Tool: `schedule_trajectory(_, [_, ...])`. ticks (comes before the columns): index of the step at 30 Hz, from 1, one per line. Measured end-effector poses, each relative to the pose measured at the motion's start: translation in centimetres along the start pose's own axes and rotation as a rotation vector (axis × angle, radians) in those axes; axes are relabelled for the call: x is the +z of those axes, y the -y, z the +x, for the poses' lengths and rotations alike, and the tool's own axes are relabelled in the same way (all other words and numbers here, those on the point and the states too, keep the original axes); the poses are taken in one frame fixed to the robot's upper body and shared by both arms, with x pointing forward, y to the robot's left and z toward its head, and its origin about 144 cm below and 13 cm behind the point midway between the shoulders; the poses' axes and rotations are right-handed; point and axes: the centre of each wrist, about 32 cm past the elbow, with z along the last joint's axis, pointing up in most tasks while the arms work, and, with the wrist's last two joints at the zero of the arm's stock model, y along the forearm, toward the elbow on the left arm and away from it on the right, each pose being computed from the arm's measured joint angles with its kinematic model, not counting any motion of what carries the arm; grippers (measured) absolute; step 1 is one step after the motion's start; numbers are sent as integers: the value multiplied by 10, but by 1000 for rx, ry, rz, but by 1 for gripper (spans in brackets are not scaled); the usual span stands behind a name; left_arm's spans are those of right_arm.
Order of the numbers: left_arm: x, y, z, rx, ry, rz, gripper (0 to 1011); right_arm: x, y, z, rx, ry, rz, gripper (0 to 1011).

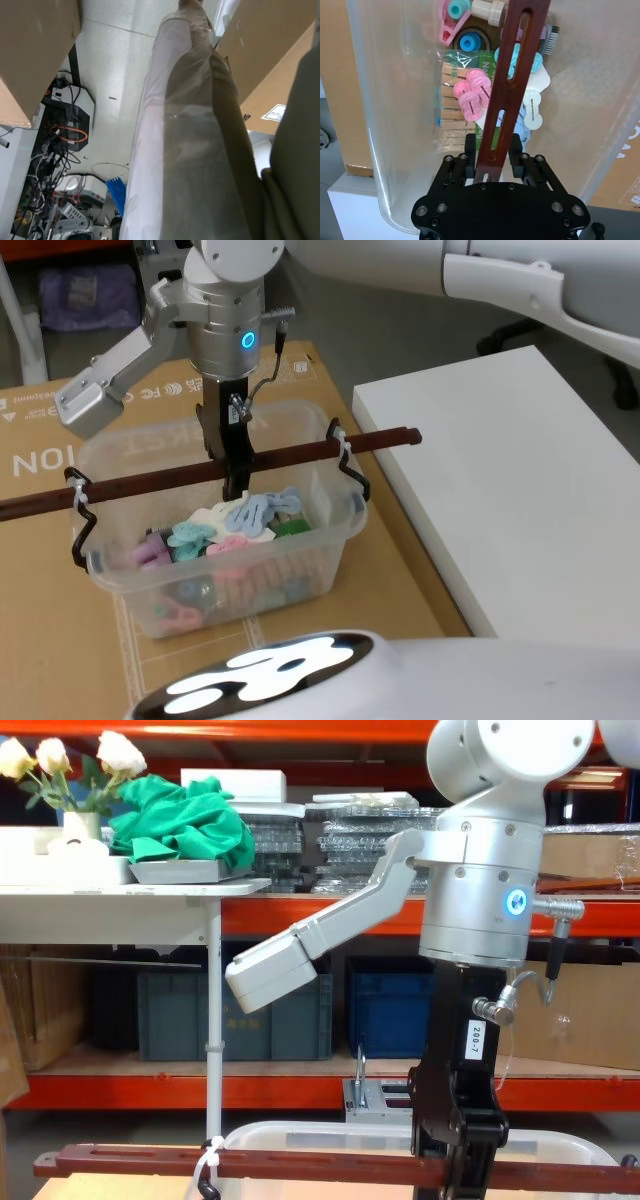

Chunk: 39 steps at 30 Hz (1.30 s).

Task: Use one hand to grasp the basket and place it at the designated location.

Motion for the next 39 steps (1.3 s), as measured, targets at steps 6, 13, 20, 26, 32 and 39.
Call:
schedule_trajectory(6, [0,0,0,0,0,0,0,0,0,0,0,-1,-1,248])
schedule_trajectory(13, [0,0,0,0,0,0,0,2,1,-2,-8,3,-1,235])
schedule_trajectory(20, [0,0,0,0,0,0,0,2,19,-5,-9,-33,-6,235])
schedule_trajectory(26, [0,0,0,0,0,0,0,2,36,-11,-12,-66,-17,235])
schedule_trajectory(32, [0,0,0,0,0,0,0,1,65,-24,-32,-144,-48,235])
schedule_trajectory(39, [0,0,0,0,0,0,0,3,95,-45,-67,-269,-94,235])
